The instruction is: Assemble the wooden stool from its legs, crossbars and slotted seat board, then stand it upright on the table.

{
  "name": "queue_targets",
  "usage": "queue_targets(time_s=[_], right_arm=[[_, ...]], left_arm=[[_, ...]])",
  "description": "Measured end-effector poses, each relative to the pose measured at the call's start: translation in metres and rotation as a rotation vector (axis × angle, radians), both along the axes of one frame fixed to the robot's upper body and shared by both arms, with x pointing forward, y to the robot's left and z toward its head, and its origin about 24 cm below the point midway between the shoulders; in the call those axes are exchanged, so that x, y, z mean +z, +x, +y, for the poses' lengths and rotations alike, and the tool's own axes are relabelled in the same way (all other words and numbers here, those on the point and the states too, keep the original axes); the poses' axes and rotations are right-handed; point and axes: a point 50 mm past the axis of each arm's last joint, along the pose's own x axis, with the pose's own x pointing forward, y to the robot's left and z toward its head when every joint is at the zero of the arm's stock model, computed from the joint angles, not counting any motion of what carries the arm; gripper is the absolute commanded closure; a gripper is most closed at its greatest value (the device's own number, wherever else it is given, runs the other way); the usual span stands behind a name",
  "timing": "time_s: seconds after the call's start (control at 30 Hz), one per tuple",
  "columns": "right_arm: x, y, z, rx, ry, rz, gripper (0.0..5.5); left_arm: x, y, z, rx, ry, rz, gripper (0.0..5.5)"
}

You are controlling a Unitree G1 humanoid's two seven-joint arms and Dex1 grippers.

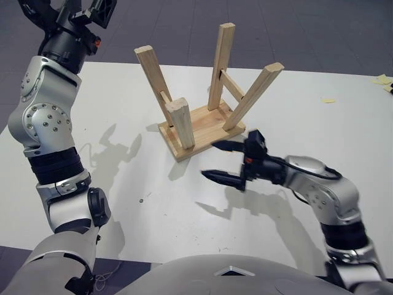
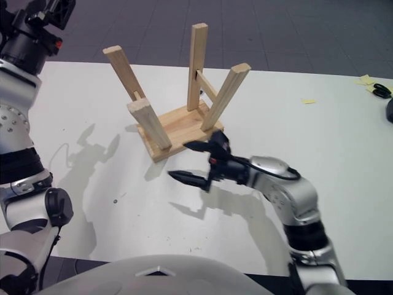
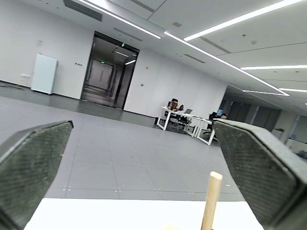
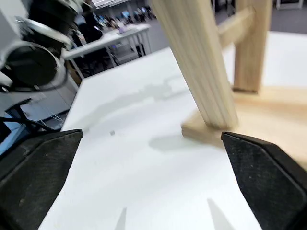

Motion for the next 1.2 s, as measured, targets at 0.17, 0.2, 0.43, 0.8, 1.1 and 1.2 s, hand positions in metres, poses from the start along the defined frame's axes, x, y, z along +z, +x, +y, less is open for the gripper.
queue_targets(time_s=[0.17,0.2,0.43,0.8,1.1,1.2], right_arm=[[-0.001,0.047,-0.049,-0.365,-0.229,-0.253,0.12],[0.006,0.061,-0.049,-0.437,-0.226,-0.324,0.12],[0.018,0.114,-0.020,-0.512,-0.118,-0.447,0.12],[0.024,0.101,-0.013,-0.127,0.024,-0.225,0.12],[0.007,0.136,-0.031,-0.424,-0.169,-0.320,0.12],[0.023,0.149,-0.016,-0.382,-0.075,-0.337,0.12]], left_arm=[[0.001,-0.003,0.008,0.033,0.006,-0.002,0.10],[0.001,-0.003,0.007,0.032,0.008,-0.003,0.10],[0.001,-0.001,0.004,0.007,0.017,-0.008,0.10],[-0.006,0.001,-0.012,-0.068,0.045,0.009,0.10],[-0.007,-0.001,-0.016,-0.095,0.051,0.008,0.10],[-0.008,0.000,-0.017,-0.103,0.051,0.015,0.10]])
